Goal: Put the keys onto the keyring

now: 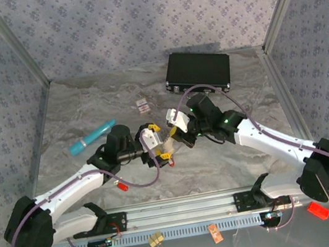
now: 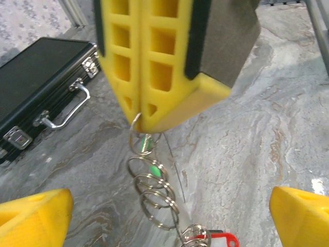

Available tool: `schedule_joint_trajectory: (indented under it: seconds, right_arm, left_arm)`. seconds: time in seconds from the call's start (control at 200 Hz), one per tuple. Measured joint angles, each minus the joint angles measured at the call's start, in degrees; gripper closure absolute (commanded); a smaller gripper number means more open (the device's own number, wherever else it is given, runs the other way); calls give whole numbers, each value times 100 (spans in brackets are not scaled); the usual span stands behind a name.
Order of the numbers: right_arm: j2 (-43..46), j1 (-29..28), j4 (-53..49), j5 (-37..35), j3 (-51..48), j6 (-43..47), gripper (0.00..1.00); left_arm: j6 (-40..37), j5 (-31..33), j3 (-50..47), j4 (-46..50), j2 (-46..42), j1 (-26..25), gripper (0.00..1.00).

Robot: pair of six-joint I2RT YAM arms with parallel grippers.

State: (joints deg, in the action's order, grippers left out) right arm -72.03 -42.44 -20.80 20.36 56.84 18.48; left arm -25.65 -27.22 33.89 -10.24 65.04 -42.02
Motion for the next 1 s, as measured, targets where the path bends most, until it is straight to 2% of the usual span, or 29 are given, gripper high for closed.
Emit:
schedule_joint_trajectory:
  seconds: [0.25, 0.43, 0.815, 1.005]
  right_arm:
    - [0, -37, 9, 2, 0, -2, 100]
    - [0, -37, 31, 4, 0, -2, 100]
    - [0, -37, 101, -33, -2, -52, 100]
    - [0, -35, 140, -131, -2, -131, 100]
  left_arm:
    - [-162, -621, 0, -28, 186, 0, 2]
    - [-238, -841, 28, -28, 369, 0, 4]
    - [-308, -984, 33, 63, 339, 0, 19]
    - [-387, -1117, 33, 304, 212, 0, 22]
